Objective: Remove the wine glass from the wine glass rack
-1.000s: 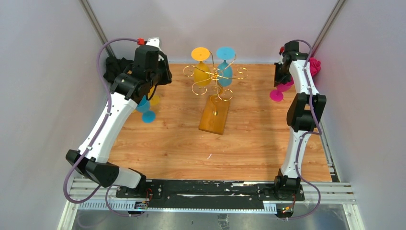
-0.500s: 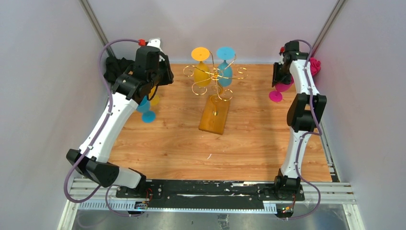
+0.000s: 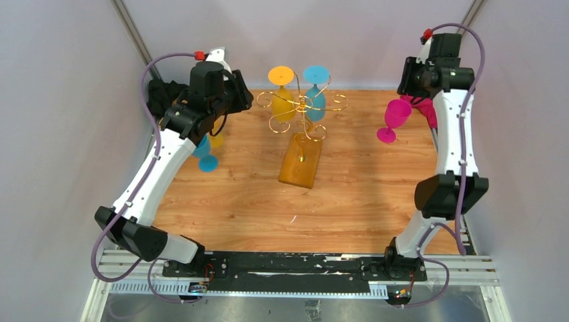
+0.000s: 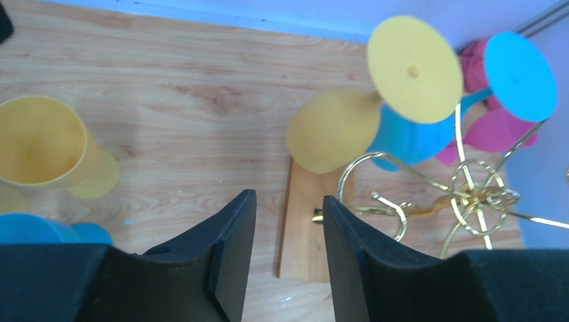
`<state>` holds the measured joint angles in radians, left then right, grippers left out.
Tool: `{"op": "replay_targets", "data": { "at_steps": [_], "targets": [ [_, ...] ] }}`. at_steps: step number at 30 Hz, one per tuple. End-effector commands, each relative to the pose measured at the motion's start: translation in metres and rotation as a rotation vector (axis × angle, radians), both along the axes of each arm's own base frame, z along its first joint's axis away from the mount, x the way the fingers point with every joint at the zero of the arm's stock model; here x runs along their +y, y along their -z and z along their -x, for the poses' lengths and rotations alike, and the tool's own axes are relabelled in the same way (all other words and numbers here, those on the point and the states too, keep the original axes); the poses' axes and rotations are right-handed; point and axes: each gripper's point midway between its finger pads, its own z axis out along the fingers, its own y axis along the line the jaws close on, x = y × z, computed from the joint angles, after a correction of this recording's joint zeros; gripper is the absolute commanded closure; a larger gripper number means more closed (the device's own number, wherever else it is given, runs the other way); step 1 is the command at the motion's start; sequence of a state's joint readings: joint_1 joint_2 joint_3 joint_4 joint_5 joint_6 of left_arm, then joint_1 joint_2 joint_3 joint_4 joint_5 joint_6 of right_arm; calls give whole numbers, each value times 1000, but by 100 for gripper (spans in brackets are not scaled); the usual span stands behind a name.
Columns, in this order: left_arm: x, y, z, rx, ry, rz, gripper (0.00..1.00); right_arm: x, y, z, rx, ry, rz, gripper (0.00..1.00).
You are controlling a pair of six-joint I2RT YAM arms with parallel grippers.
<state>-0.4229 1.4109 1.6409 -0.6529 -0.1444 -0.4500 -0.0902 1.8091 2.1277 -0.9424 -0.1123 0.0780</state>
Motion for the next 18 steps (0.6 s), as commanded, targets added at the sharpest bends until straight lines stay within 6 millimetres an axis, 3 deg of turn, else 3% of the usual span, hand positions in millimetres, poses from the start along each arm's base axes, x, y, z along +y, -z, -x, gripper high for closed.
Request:
{"op": "replay_targets", "data": {
  "at_steps": [1,7,13,18],
  "targets": [
    [-8,-34,-16,-132,-11,161,52,7,-7,25,-29,6,-41,55],
    [-8,-50,-41,-200,25,462,50,24,-32,55,-164,-31,-111,55],
    [-37,-50,-77,-178,153,651,51,39,-56,77,-273,-75,-160,55],
    [-55,-41,-92,-128,209,738,52,41,-58,86,-291,-77,-168,55]
  ]
}}
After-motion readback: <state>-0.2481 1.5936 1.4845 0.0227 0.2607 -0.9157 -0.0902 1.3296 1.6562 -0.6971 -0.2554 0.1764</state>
